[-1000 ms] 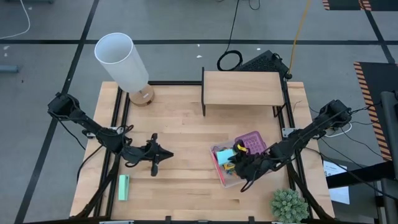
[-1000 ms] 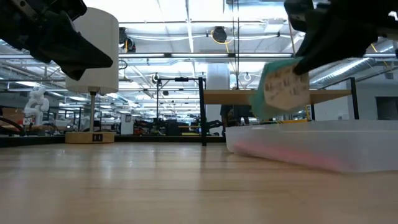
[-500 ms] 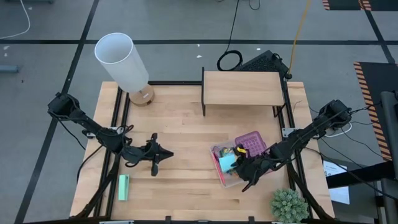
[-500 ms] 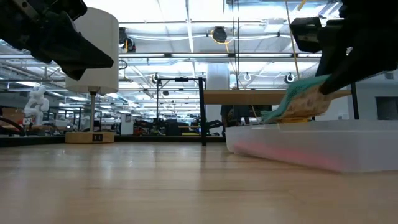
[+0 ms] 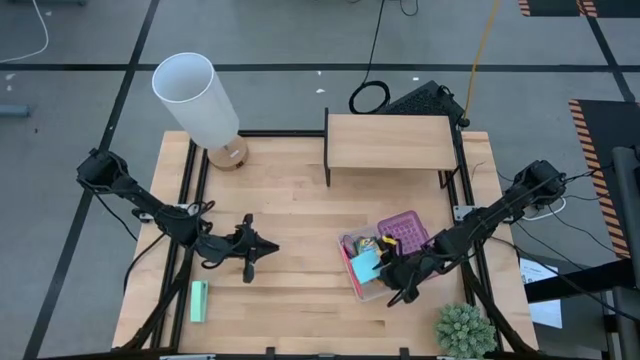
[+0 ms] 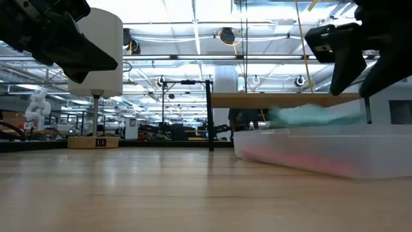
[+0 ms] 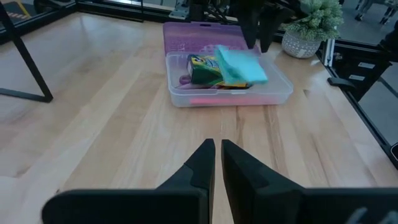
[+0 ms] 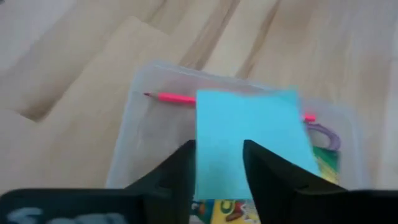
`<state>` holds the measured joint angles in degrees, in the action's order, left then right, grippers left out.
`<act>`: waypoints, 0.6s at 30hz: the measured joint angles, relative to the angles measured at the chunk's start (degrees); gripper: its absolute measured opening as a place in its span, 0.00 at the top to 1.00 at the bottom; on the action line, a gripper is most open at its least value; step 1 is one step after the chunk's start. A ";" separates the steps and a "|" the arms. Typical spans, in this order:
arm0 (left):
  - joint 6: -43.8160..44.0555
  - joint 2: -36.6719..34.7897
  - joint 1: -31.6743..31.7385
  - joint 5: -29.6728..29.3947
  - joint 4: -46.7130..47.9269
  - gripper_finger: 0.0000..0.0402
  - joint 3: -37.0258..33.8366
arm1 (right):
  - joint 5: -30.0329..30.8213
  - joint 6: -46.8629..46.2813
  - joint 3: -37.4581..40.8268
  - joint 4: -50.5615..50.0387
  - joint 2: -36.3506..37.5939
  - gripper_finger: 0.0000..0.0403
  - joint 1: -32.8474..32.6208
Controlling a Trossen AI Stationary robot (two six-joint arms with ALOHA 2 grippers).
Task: Pack school essentials
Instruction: Put the blue sticky notes into the purple supply box
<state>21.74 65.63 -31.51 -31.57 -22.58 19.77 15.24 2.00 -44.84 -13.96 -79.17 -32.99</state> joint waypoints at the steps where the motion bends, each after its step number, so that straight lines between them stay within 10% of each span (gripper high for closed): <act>1: 0.00 0.00 0.00 0.00 0.00 0.92 0.00 | -0.61 -1.07 0.00 -0.11 0.11 0.66 0.00; 9: -0.21 0.00 0.00 -0.02 -0.05 0.92 0.00 | -5.43 -9.21 0.02 -0.94 0.28 0.51 -0.07; 18: -0.63 0.00 0.00 -0.04 -0.05 0.92 0.00 | 5.80 -14.64 0.01 8.81 2.29 0.57 3.53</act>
<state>21.11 65.63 -31.51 -31.61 -22.63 19.77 21.04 -12.64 -44.82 -5.15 -76.89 -29.46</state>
